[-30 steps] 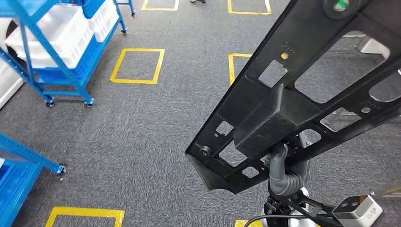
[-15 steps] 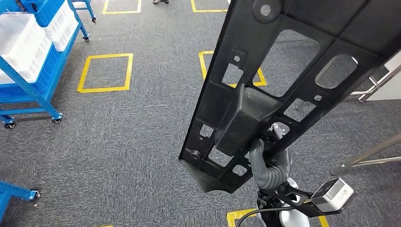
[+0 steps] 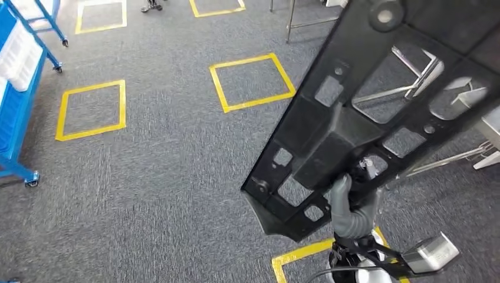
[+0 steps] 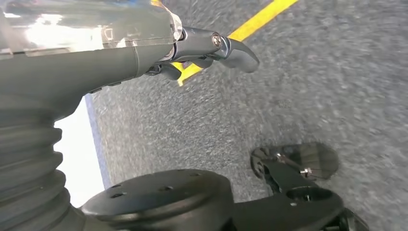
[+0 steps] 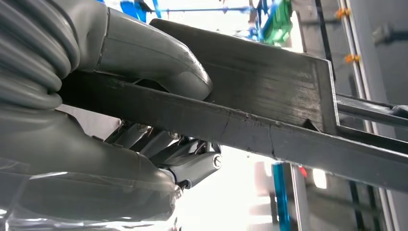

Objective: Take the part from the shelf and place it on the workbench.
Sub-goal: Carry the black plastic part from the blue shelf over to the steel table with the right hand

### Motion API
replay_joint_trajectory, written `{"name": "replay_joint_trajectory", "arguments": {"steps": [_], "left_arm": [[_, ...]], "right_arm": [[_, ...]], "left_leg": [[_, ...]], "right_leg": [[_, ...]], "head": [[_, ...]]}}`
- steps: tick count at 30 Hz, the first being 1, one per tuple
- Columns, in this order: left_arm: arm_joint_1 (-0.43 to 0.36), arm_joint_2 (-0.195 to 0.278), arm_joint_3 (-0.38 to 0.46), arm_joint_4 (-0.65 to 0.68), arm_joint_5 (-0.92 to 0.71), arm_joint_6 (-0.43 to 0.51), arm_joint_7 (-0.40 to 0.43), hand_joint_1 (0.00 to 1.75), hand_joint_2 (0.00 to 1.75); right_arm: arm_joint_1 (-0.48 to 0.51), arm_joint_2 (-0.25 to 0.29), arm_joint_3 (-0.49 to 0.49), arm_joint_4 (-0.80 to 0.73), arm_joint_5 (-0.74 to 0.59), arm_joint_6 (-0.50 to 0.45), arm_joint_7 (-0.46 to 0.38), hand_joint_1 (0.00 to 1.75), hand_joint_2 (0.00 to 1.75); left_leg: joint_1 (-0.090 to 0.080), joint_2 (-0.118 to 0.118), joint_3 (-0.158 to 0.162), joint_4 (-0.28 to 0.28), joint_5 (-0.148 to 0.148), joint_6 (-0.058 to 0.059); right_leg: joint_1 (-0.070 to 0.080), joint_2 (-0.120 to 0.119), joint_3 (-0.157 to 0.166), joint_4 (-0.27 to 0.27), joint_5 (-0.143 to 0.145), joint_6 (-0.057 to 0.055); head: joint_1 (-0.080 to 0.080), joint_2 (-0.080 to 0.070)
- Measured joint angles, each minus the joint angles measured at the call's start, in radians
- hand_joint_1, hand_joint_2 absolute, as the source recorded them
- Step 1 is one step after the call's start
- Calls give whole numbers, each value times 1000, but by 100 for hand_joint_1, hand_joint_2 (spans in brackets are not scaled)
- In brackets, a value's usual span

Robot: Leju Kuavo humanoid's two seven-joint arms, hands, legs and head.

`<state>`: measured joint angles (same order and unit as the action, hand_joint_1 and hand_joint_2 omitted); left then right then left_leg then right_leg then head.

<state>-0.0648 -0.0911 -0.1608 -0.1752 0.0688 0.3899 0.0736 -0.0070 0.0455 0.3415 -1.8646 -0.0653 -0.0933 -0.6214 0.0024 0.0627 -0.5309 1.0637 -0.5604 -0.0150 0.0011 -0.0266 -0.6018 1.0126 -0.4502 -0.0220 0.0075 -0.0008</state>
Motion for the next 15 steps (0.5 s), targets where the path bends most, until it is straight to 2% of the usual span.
{"name": "replay_joint_trajectory", "arguments": {"steps": [1,2,3,4,5,6,7,8,9,10,11,12,13,15], "left_arm": [[0,1,0,0,-3,-1,0,0,175],[0,3,0,0,-6,-3,-2,0,175],[-2,4,-1,0,-9,-5,-5,0,175],[-4,5,-1,0,-11,-7,-9,0,175],[-6,7,-1,0,-14,-7,-14,0,175],[-6,8,-2,0,-15,-7,-20,0,175],[-5,10,-2,0,-16,-8,-25,0,175],[-3,11,-3,0,-17,-8,-30,0,175],[-2,13,-4,0,-16,-7,-35,0,175],[-1,14,-4,0,-16,-6,-38,0,175],[-2,15,-5,0,-16,-4,-41,0,175],[-4,16,-5,0,-16,-2,-43,0,175],[-5,18,-6,0,-16,0,-43,0,175],[-5,22,-7,0,-17,3,-43,0,175]], "right_arm": [[4,-1,-1,-3,0,-2,-1,175,175],[9,-1,-1,-4,0,-4,-2,175,175],[15,-2,-1,-6,0,-7,-2,175,175],[23,-2,-2,-8,1,-11,-3,175,175],[32,-2,-2,-12,1,-13,-3,175,175],[39,-2,-2,-15,1,-15,-3,175,175],[45,-2,-2,-19,1,-15,-4,175,175],[49,-2,-2,-22,1,-15,-5,175,175],[51,-2,-2,-24,-1,-14,-6,175,175],[53,-2,-1,-26,-3,-12,-7,175,175],[54,-3,-1,-27,-8,-11,-8,175,175],[54,-3,-1,-27,-14,-8,-8,175,175],[54,-3,-1,-28,-19,-7,-8,175,175],[50,-3,-1,-28,-28,-3,-6,175,175]], "left_leg": [[2,-29,-27,58,-29,-2],[3,-46,-61,127,-58,-4],[3,-52,-92,188,-78,-6],[4,-54,-111,221,-80,-7],[5,-56,-112,216,-60,-8],[7,-60,-96,174,-24,-9],[11,-76,-71,110,15,-10],[14,-98,-48,53,42,-10],[17,-118,-30,8,55,-7],[17,-132,-21,-16,56,-3],[16,-134,-19,-22,52,2],[16,-126,-17,-29,54,10],[16,-115,-16,-33,57,17],[17,-93,-13,-42,64,30]], "right_leg": [[-1,11,1,-1,0,-4],[-2,22,2,0,-1,-7],[-2,35,3,1,-2,-8],[-3,48,4,3,-4,-9],[-4,63,6,6,-5,-8],[-5,79,7,10,-8,-6],[-7,94,7,16,-11,-2],[-7,107,5,22,-14,3],[-8,119,0,28,-15,8],[-9,130,-6,31,-14,14],[-10,140,-11,31,-11,21],[-11,150,-16,30,-7,28],[-12,146,-18,30,-7,34],[-9,101,-37,68,-31,43]], "head": [[-1,0],[-2,0],[-2,0],[-2,0],[-2,0],[-2,0],[-2,0],[-2,0],[-2,0],[-2,0],[-2,0],[-3,0],[-3,0],[2,0]]}}
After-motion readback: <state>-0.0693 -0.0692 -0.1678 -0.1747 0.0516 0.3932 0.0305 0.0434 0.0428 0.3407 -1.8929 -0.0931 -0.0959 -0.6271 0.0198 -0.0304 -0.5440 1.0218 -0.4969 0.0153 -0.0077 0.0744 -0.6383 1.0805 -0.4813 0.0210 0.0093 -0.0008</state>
